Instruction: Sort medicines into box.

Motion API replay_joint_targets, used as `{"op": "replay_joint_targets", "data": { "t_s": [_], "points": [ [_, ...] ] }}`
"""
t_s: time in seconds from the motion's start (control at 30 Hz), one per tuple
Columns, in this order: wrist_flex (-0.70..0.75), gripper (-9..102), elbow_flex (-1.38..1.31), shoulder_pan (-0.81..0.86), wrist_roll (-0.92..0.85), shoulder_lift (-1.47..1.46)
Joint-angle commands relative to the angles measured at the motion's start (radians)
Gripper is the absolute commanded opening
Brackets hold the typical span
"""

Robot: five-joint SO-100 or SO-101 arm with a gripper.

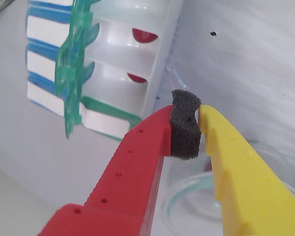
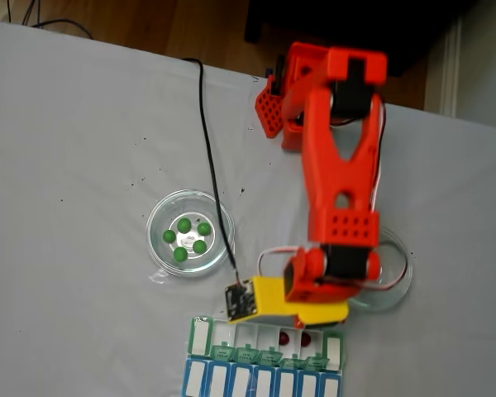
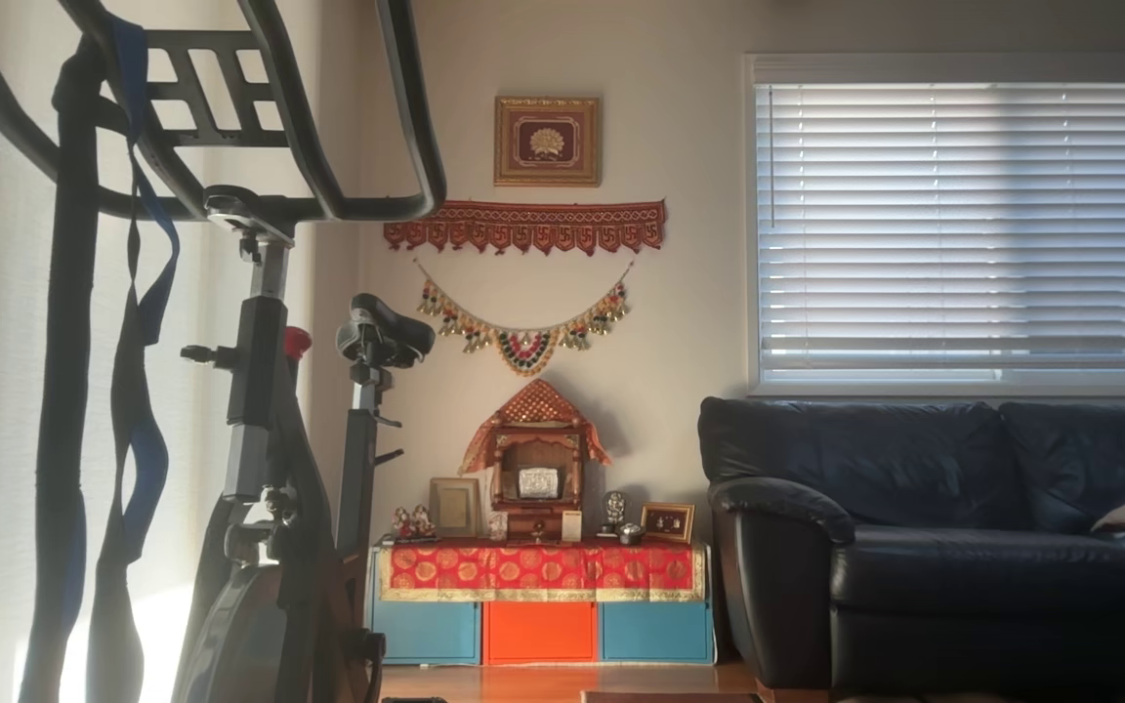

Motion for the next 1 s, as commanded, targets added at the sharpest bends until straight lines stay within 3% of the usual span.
{"op": "replay_joint_targets", "data": {
  "t_s": [0.0, 0.13, 0.5, 0.7, 0.97],
  "points": [
    [0.054, 1, -0.035, -0.026, -0.040, 0.127],
    [0.124, 1, -0.055, -0.055, -0.094, 0.110],
    [-0.005, 1, 0.135, -0.144, -0.222, 0.344],
    [0.061, 1, 0.140, -0.212, -0.288, 0.339],
    [-0.012, 1, 0.281, -0.322, -0.293, 0.393]
  ]
}}
